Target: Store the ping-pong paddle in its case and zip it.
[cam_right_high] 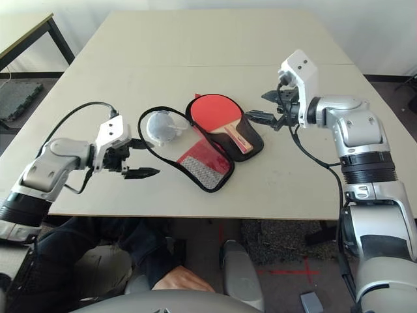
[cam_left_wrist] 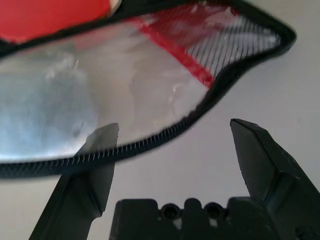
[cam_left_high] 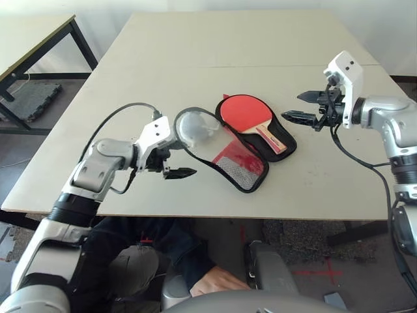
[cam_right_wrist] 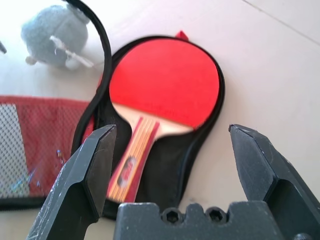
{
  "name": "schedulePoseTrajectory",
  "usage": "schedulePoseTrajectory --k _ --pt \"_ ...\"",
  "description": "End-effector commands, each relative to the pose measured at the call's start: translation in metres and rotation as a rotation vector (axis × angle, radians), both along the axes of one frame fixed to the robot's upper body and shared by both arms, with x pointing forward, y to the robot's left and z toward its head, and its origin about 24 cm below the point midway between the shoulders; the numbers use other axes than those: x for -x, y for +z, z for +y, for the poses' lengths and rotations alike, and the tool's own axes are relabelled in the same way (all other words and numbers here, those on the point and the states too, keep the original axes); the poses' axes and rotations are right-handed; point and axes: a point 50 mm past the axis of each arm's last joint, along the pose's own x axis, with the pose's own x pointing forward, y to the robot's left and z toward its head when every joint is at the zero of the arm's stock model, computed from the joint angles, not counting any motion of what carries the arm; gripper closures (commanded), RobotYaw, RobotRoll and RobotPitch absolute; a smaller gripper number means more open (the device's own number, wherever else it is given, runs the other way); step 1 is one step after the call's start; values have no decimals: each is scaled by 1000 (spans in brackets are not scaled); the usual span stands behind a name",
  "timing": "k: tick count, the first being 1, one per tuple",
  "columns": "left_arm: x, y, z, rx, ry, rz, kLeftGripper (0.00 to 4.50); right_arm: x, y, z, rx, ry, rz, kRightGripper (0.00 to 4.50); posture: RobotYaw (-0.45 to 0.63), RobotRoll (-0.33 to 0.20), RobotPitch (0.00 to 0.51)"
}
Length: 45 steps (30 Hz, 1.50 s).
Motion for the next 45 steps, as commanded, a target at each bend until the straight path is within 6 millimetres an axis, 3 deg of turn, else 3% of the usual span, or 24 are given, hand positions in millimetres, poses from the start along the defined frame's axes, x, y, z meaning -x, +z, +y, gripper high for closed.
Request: schedulePoseTrajectory --k 1,4,10,19,25,30,34,45 --pt "-15 15 -23 64 -38 -72 0 4 -2 -10 4 -28 10 36 89 0 103" --pt "-33 29 -48 111 -44 -159 0 8 -4 -14 -7 -35 44 36 82 0 102" --pt "-48 35 -85 149 -99 -206 0 12 -7 -20 -23 -67 87 36 51 0 101" --pt "-69 27 -123 195 -1 -242 0 24 -17 -31 -102 -134 164 36 17 0 104" --pt "-69 17 -144 198 5 -229 0 33 -27 -36 -257 -183 267 36 -9 0 102" --pt "-65 18 -132 195 -74 -196 0 37 -46 -35 -361 -215 353 36 6 0 106" --pt "-58 18 -111 180 -125 -161 0 37 -65 -30 -397 -229 407 36 32 0 110" --pt "-32 28 -53 187 -68 -105 0 23 -94 -13 -493 -252 465 36 89 0 117"
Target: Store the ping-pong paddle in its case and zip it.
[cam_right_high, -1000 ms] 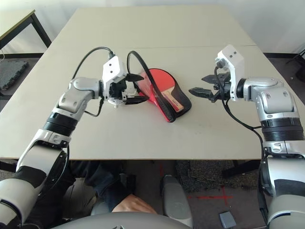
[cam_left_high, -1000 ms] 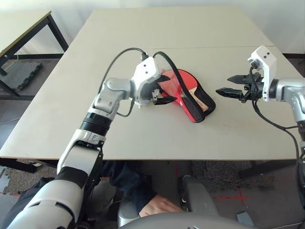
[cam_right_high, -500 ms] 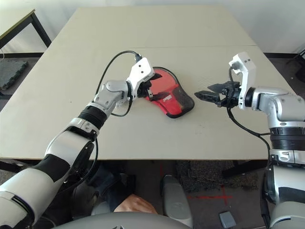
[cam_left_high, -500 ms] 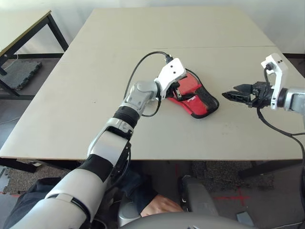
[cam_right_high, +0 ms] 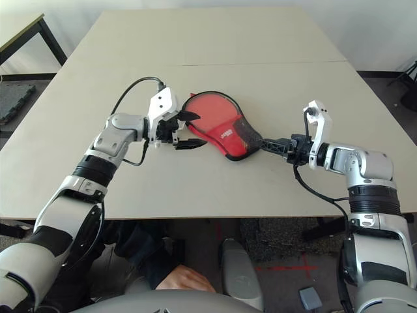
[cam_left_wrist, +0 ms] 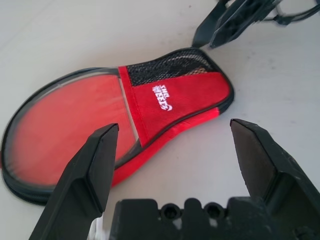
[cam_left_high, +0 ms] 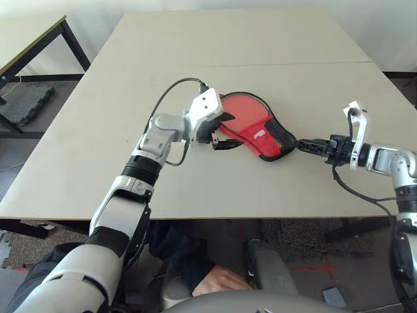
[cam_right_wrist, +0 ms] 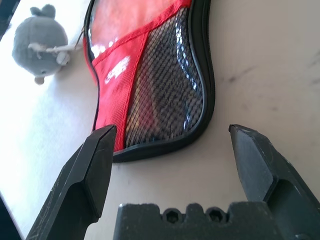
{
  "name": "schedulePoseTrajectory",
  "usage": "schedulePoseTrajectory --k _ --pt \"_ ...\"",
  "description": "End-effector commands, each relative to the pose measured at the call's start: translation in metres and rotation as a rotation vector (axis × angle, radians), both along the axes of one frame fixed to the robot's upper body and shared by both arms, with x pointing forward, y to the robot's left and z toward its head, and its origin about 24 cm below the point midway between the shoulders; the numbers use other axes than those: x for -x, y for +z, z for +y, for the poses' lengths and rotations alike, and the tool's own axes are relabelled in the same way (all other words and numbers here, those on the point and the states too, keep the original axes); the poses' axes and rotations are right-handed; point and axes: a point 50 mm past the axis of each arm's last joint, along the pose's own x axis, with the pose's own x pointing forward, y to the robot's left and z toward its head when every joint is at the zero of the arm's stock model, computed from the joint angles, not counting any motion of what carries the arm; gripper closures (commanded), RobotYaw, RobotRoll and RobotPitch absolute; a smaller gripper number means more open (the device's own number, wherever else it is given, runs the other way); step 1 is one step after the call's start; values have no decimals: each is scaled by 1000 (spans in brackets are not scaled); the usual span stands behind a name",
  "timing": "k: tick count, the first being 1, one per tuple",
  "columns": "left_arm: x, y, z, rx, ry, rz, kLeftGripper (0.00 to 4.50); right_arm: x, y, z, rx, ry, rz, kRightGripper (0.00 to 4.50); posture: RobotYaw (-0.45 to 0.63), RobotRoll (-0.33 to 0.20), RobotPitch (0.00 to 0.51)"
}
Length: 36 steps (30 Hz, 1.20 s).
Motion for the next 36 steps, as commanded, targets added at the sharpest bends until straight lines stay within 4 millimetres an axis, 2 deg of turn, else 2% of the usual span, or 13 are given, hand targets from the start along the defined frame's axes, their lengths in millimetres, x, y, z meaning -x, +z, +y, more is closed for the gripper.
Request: schedulePoseTrajectory --k 1,6,18,20,22,27,28,31,32,36 --pt "9 0 12 10 18 32 0 -3 -2 6 -18 4 -1 36 95 0 118" --pt "13 1 17 15 46 45 0 -7 -3 14 -31 16 -4 36 103 0 118" --pt "15 2 13 19 50 37 0 -13 -11 23 -50 14 33 36 110 0 122" --pt "14 2 14 17 55 37 0 -12 -14 21 -62 -10 51 399 108 0 122" --pt "14 0 15 13 59 40 0 -11 -15 20 -73 -10 63 974 107 0 122" --pt "14 0 15 10 60 39 0 -9 -19 16 -94 -36 84 2816 103 0 118" --pt "14 0 15 10 59 38 0 -9 -21 15 -97 -45 87 3313 102 0 117" --pt "14 0 14 7 58 35 0 -9 -24 15 -147 -75 96 4317 101 0 114" --pt "14 0 13 6 57 35 0 -9 -26 15 -162 -85 101 4457 101 0 113" --pt "14 0 13 5 55 35 0 -6 -31 15 -171 -89 120 4457 100 0 111"
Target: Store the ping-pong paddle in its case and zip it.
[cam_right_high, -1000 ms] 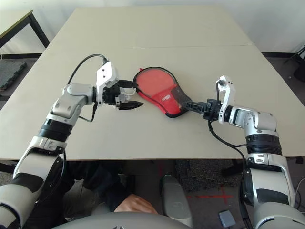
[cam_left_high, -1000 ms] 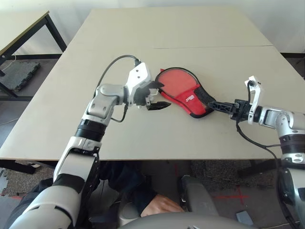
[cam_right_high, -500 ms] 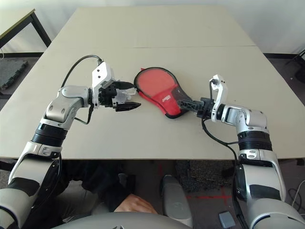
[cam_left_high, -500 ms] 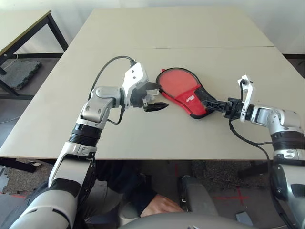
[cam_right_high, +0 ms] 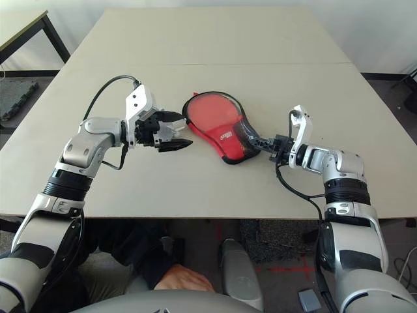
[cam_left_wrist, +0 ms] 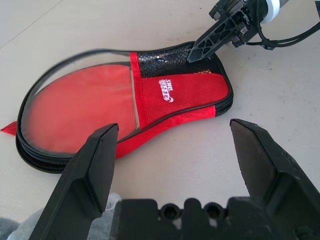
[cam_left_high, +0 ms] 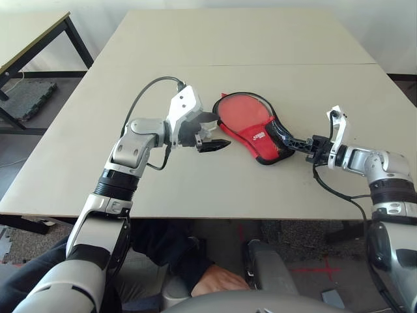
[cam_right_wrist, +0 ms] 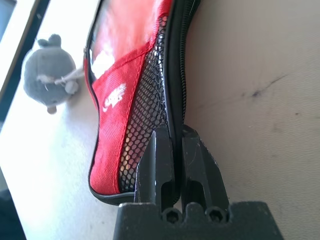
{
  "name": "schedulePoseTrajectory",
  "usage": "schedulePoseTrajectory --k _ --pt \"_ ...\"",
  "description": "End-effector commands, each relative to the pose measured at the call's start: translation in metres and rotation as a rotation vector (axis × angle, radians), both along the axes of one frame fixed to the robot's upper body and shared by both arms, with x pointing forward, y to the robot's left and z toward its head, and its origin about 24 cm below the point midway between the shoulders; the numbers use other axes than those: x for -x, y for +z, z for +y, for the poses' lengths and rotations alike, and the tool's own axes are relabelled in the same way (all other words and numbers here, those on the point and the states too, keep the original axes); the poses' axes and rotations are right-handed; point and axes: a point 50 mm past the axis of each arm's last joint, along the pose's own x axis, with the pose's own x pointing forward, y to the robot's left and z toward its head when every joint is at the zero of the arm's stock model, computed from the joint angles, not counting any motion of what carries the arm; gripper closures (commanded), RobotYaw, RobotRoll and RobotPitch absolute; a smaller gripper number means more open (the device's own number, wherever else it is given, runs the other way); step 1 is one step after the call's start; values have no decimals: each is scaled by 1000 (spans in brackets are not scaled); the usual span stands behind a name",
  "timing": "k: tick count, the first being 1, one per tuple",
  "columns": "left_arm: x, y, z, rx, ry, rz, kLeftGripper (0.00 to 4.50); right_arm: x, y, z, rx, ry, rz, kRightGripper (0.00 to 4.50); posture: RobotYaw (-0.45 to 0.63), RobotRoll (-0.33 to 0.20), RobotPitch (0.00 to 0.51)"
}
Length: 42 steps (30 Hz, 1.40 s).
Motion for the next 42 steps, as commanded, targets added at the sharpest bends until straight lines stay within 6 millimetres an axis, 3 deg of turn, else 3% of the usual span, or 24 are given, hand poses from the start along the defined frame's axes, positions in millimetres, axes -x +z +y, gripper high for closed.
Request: schedulePoseTrajectory --k 1,12,24,32,42 --pt "1 -2 1 -13 -4 1 0 7 -15 1 -19 -12 64 4457 99 0 110" --pt "1 -5 -1 -12 -7 8 0 37 -19 -8 -36 13 122 4457 79 0 113" --pt "0 -7 -2 -8 -13 12 0 90 -21 -21 -25 27 212 4457 56 0 129" --pt "-3 -5 -3 -5 -14 3 0 132 -18 -45 1 24 291 4457 41 0 131" --pt "-5 -3 -3 -1 -21 -5 0 145 -13 -60 50 24 322 4457 34 0 130"
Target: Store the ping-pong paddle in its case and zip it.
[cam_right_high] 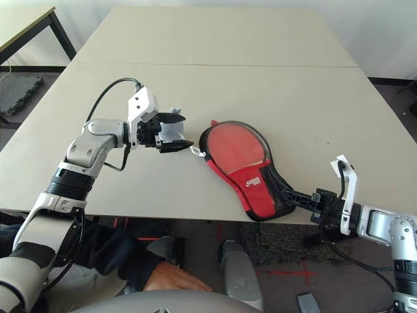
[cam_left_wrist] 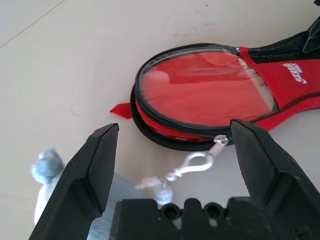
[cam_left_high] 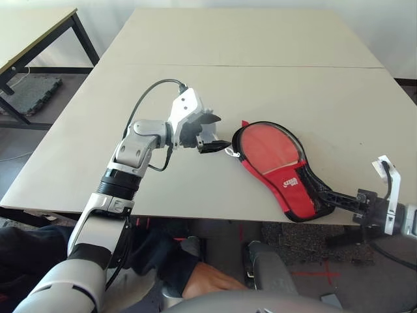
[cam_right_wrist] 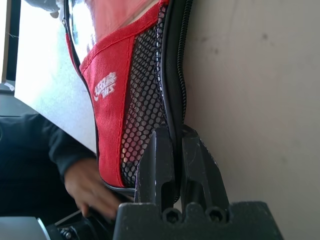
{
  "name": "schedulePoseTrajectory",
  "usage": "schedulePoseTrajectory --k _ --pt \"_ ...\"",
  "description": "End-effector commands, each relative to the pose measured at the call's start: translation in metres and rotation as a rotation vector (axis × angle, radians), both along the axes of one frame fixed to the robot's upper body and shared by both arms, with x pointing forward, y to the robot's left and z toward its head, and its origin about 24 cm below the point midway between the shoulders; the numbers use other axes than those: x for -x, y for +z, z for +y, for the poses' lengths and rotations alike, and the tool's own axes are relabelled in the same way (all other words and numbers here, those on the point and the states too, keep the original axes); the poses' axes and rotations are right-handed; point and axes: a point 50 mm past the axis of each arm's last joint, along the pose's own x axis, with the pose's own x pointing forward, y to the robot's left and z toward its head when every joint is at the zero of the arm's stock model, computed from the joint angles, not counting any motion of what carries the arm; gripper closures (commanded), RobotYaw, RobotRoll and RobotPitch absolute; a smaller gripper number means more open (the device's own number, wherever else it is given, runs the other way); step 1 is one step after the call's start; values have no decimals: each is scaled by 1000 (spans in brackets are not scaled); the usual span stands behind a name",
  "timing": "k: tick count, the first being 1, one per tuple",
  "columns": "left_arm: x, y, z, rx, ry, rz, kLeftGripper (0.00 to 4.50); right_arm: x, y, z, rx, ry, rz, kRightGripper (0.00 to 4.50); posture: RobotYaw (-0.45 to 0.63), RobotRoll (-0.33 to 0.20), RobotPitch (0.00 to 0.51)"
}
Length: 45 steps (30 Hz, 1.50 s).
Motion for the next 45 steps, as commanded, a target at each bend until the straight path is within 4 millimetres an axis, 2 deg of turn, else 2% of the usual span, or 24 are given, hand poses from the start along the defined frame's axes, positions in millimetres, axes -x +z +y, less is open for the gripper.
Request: schedulePoseTrajectory --k 1,6,9,15,18,19,22,24,32,39,45 --pt "-1 0 -2 -4 -11 0 0 7 -7 -6 39 -10 63 4457 34 0 130" --pt "-2 1 0 -5 -3 -3 0 7 -3 -4 43 41 50 4457 39 0 126" --pt "-3 2 3 -7 7 -7 0 4 6 -11 95 69 5 3676 38 0 126" --pt "-5 6 10 -9 23 -14 0 -10 52 -19 148 201 -189 1324 35 0 123" --pt "-5 8 12 -10 32 -18 0 -17 67 -25 200 230 -248 189 36 0 120" --pt "-5 9 14 -9 37 -21 0 -24 74 -26 236 236 -287 52 38 0 118" --pt "-6 11 22 -14 65 -32 0 -49 89 -19 326 248 -425 52 47 0 111" --pt "-6 13 28 -18 92 -39 0 -64 92 1 327 288 -499 52 52 0 109" --pt "-9 15 47 -50 186 -51 0 -97 68 56 341 379 -610 52 76 0 95" --pt "-11 11 53 -56 243 -29 0 -113 40 69 367 361 -599 52 86 0 92" --pt "-12 4 54 -80 254 -18 0 -118 28 74 403 375 -596 52 84 0 97"
